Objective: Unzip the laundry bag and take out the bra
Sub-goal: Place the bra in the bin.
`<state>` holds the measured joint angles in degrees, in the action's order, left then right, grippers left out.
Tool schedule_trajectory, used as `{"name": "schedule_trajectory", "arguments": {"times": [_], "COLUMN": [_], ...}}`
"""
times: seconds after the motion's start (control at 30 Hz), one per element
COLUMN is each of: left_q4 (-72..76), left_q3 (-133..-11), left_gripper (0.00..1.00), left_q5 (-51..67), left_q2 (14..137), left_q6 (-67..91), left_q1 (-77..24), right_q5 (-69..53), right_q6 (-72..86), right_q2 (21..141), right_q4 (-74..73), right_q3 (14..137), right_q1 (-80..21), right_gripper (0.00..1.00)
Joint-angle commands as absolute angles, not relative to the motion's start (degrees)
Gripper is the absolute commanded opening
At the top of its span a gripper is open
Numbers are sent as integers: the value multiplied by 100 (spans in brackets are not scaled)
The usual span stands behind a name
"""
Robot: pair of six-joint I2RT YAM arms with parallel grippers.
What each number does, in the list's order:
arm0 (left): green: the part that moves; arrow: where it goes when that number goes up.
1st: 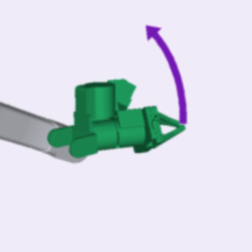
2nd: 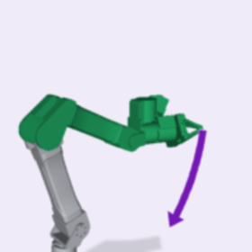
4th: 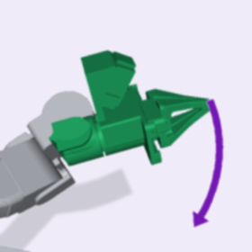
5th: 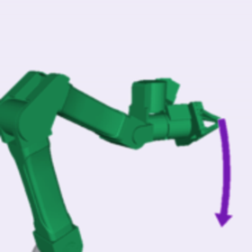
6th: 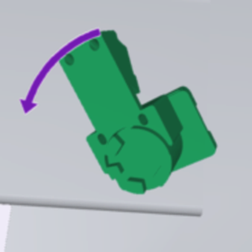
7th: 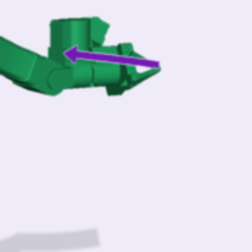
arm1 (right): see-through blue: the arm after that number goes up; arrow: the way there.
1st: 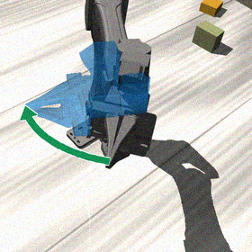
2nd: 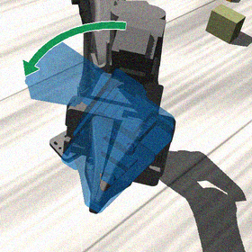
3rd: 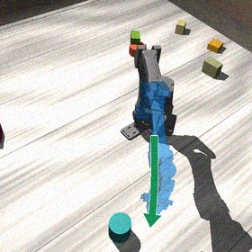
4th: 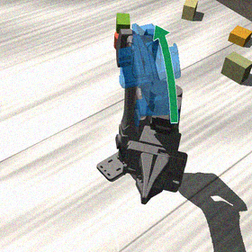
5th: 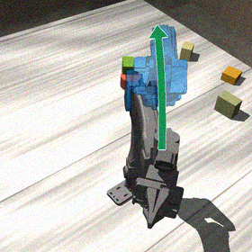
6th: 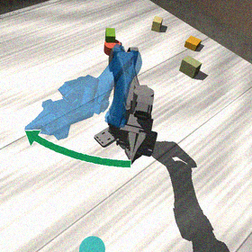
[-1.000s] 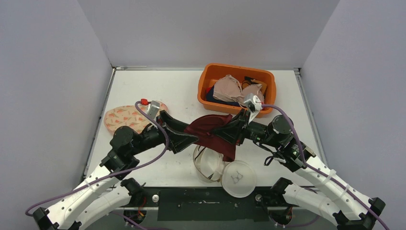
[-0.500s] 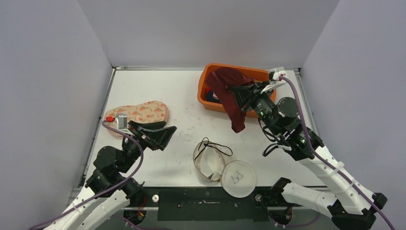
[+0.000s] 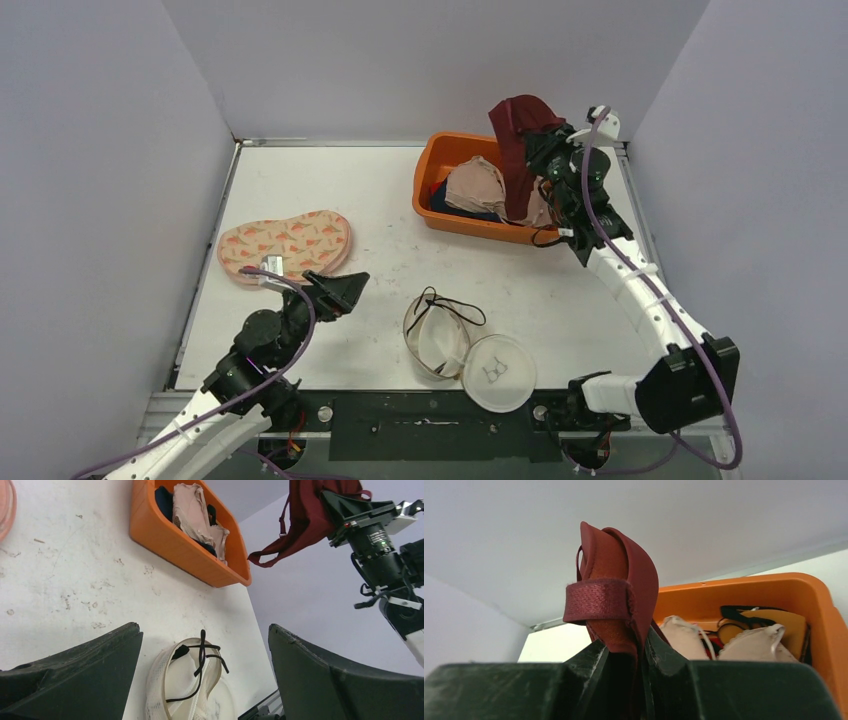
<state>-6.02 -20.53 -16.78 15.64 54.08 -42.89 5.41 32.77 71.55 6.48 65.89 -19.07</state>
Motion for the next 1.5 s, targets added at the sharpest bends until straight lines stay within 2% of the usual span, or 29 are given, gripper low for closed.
{"name": "schedule_trajectory", "arguments": {"times": [0.0,0.27,0.6,0.87,1.03,1.07,1.33,1.47], "left_q4": [-282,-116,336,138,24,23,-502,-685], "left_q3": [-1851,-1614,-1209,-1266,-1248,-1255,-2055,-2278], "left_gripper": [96,96,96,96,96,96,96,96], "left_q5": [-1727,-1766,-1835,-1796,-1819,-1807,-1249,-885], "left_q2": [1433,1407,1576,1763,1848,1872,2759,3075], "left_q6": [5774,5617,5833,6016,6164,6154,5504,5260], "left_q1": [-4250,-4254,-4249,-4254,-4249,-4253,-4270,-4327], "right_q5": [-293,-1116,-1143,-859,-520,-458,365,889], "right_q6": [3727,4075,4272,4080,3956,3949,3739,3610], "right_q2": [7581,8623,9553,9429,9139,9046,8064,7379], "right_q4": [2075,3453,3556,2448,1715,1620,583,35], "right_q3": [6252,5724,5462,5426,5469,5453,5712,5878], "right_q1": [-1271,-515,-308,-299,-299,-294,-524,-932], "right_gripper": [5,5,6,26,64,67,84,87]}}
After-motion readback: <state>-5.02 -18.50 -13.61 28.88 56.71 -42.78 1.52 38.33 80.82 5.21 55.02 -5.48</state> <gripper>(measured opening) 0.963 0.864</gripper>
